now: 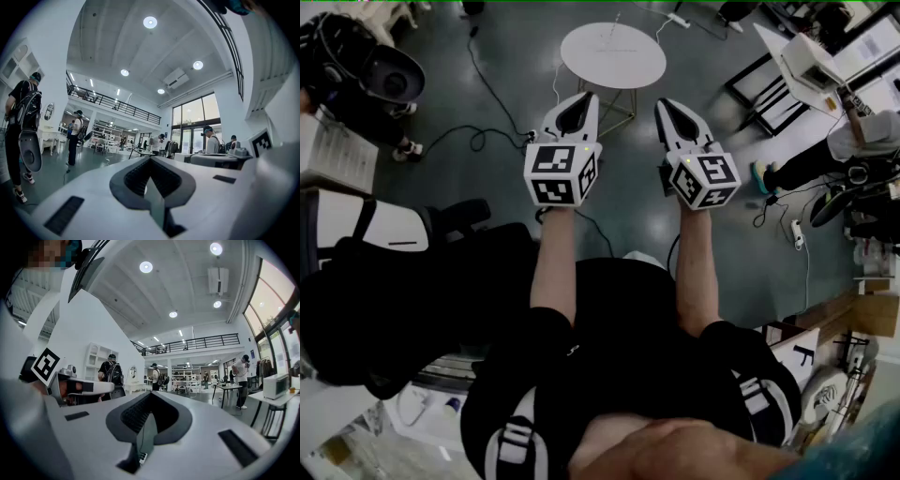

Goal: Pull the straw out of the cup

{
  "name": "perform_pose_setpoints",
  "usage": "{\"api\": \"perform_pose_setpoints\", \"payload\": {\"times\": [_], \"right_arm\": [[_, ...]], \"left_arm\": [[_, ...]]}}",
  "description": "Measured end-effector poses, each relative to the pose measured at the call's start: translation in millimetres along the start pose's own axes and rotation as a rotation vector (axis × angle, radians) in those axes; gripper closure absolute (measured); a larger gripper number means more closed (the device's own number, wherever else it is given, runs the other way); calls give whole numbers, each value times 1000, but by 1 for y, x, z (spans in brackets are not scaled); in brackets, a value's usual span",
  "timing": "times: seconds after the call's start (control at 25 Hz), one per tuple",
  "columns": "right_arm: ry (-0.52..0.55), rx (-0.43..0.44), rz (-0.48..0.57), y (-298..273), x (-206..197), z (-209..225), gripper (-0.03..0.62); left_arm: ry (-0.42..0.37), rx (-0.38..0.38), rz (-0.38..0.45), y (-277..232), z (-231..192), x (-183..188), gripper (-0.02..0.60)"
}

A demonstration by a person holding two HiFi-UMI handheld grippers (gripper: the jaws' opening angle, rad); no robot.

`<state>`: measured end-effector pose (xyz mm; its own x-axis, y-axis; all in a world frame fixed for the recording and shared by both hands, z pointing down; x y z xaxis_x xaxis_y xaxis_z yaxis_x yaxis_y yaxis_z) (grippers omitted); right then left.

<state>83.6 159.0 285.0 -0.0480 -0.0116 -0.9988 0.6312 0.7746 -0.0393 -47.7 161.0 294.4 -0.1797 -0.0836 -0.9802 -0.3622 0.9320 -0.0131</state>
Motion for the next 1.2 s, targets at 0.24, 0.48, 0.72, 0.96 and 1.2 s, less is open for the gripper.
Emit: {"api": "perform_pose_setpoints", "payload": {"times": [0.24,0.48,0.72,0.96,1.2], "right_arm": [[5,-5,-7,3,1,1,577],[6,-39,-2,6,3,3,577],[37,-23,5,7,8,-6,577],[52,-32,40,9,27,-1,577],[84,0,77,-7,42,-5,577]], "left_arm": [[4,-11,4,-2,3,2,575],[11,-34,-5,0,8,-5,575],[2,-83,21,0,26,4,575],[-6,-68,49,3,20,17,575],[-29,-45,108,2,9,36,575]]}}
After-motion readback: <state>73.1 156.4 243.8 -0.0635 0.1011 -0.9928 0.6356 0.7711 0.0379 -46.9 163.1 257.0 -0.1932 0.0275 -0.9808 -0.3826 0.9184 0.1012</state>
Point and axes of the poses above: the fingertips, and each gripper's own axes: y backward along the fingers, z to its right, x out of its top, the point moved 1 cm from there along y, backward along the fingers, and after that the axes turned 4 degrees about x, right-handed, at the moved point
